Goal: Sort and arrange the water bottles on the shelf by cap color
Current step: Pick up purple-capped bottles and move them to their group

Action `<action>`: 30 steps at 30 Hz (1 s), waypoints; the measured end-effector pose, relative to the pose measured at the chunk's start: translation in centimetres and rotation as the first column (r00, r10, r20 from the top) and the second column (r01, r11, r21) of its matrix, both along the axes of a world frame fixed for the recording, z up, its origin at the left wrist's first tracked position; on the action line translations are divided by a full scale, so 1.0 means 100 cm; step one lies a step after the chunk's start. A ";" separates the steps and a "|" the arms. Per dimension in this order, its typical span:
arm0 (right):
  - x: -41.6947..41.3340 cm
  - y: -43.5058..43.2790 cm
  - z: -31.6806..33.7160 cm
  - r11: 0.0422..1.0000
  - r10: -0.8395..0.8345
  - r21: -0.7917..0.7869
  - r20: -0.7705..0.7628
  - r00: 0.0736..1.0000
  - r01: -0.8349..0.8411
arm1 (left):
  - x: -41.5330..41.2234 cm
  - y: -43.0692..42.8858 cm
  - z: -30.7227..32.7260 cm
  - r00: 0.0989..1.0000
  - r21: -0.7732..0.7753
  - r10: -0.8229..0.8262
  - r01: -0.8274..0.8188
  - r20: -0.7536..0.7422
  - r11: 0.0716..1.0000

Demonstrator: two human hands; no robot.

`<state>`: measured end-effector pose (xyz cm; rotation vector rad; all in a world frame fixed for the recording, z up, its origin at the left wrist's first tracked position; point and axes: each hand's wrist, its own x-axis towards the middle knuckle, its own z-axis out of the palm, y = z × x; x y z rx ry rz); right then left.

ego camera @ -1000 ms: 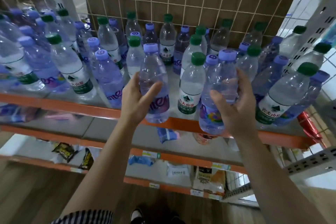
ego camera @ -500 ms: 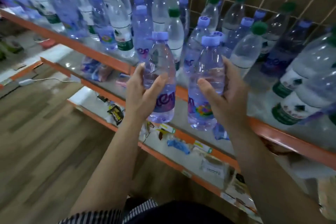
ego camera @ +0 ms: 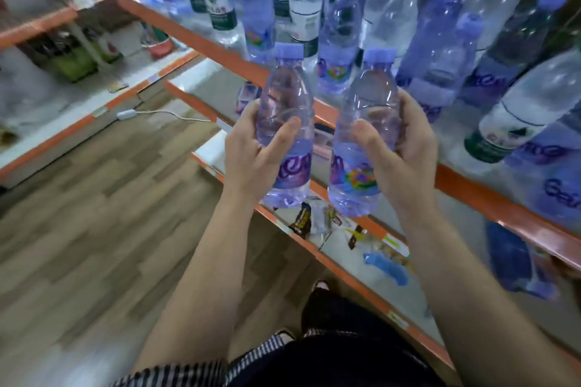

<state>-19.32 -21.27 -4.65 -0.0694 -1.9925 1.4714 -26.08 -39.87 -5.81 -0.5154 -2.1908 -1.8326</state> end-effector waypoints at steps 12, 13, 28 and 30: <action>-0.201 -0.056 0.005 0.995 0.087 -0.055 -0.006 0.996 -0.087 | -0.179 -0.055 0.004 0.999 -0.081 0.042 -0.044 -0.024 0.996; -0.216 -0.061 0.006 0.994 0.096 -0.053 -0.003 0.995 -0.096 | -0.194 -0.060 0.002 0.998 -0.085 0.054 -0.055 -0.019 0.995; -0.406 -0.175 0.001 0.996 -0.040 -0.079 0.010 0.999 0.040 | -0.396 -0.167 -0.013 0.997 -0.037 0.054 -0.052 0.053 0.998; -0.431 -0.198 0.002 0.991 -0.098 -0.091 0.008 0.995 0.098 | -0.428 -0.187 -0.009 0.999 -0.063 0.015 -0.013 0.043 0.998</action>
